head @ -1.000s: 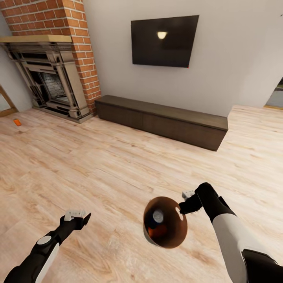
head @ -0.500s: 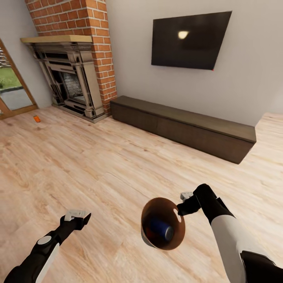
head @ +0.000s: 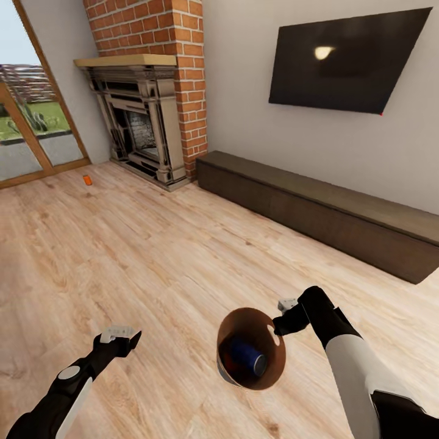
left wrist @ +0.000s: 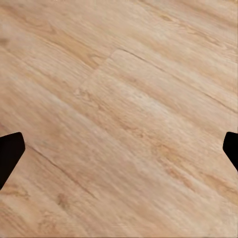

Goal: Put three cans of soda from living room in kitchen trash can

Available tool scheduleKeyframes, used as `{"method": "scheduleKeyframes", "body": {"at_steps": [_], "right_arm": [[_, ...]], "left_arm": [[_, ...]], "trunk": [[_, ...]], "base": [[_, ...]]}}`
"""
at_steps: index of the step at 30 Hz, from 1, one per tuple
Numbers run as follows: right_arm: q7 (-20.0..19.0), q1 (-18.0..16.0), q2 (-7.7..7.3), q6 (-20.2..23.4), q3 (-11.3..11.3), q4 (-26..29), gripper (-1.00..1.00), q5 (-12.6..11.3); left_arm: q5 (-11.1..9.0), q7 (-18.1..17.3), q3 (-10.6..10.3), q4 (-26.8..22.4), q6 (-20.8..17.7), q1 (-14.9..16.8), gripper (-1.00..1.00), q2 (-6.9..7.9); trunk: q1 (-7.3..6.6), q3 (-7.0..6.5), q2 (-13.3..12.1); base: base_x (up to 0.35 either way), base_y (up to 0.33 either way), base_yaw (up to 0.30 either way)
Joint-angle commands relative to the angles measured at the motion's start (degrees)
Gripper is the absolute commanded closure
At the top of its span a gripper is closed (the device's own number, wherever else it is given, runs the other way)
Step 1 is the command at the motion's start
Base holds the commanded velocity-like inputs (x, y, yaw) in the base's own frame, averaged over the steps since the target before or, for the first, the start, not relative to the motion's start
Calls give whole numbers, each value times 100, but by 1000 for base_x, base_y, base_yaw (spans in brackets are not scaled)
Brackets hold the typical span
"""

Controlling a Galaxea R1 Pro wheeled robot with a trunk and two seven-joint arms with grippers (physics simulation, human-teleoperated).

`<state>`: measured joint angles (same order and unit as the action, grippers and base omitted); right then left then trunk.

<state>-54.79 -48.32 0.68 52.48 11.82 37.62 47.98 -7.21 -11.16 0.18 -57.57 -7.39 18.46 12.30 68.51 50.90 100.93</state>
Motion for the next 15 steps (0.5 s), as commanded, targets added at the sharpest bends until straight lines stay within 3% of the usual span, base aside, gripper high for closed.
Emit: {"method": "scheduleKeyframes", "body": {"at_steps": [1,15], "right_arm": [[-40,-2,11,96,12,-1,100,-152],[-23,5,55,96,13,-1,100,-149]], "left_arm": [[0,0,0,0,0,0,-100,0],[1,-2,0,1,0,0,-100,0]], "trunk": [[0,-1,0],[0,-1,0]], "base": [[325,0,252],[325,0,252]]}}
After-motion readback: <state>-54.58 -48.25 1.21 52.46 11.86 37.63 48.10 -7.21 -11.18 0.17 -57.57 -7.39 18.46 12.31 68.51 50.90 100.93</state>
